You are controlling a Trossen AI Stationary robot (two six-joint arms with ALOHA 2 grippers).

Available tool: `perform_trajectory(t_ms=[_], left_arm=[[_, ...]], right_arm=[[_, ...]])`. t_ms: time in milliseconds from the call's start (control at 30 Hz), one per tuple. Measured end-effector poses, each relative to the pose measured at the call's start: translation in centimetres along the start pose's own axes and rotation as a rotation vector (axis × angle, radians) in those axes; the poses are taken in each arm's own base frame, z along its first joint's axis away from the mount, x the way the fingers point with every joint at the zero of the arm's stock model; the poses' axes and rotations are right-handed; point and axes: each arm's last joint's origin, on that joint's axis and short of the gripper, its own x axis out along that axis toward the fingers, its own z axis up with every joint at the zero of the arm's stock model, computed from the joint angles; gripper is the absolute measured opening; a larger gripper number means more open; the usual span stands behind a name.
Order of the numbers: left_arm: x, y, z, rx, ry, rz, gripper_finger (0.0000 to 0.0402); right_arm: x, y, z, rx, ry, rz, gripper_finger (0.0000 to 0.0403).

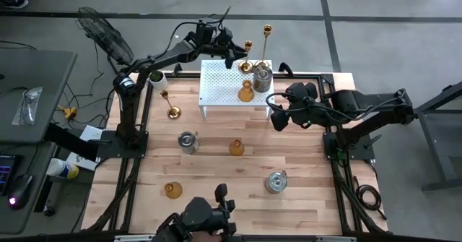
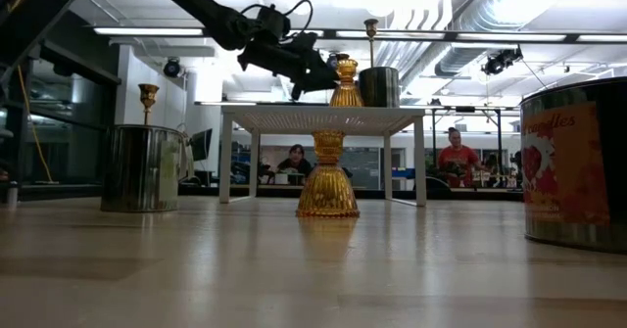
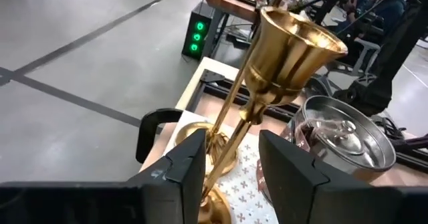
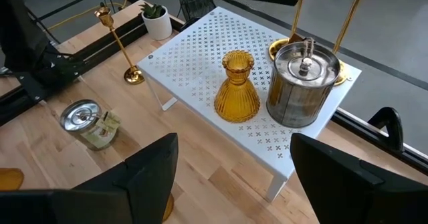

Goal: Pick & Place candle stick holders
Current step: Put the orange and silver scented candle on the shelf

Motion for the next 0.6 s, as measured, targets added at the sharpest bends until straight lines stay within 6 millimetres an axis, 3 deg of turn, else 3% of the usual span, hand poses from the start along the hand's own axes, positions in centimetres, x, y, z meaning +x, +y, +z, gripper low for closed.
perform_trajectory(t_ms=[267, 600], left_arm=[[-1.1, 0.0, 0.0, 0.018, 0.053, -0.024, 0.0136], [-3.5, -1.9, 0.7, 0.111, 0.163, -0.033, 0.0136]], right_arm=[[0.0, 0.0, 0.0, 0.0, 0.01, 0.01, 0.0281], [0.0, 0.0, 0.0, -0.004, 0.016, 0.016, 0.0281]])
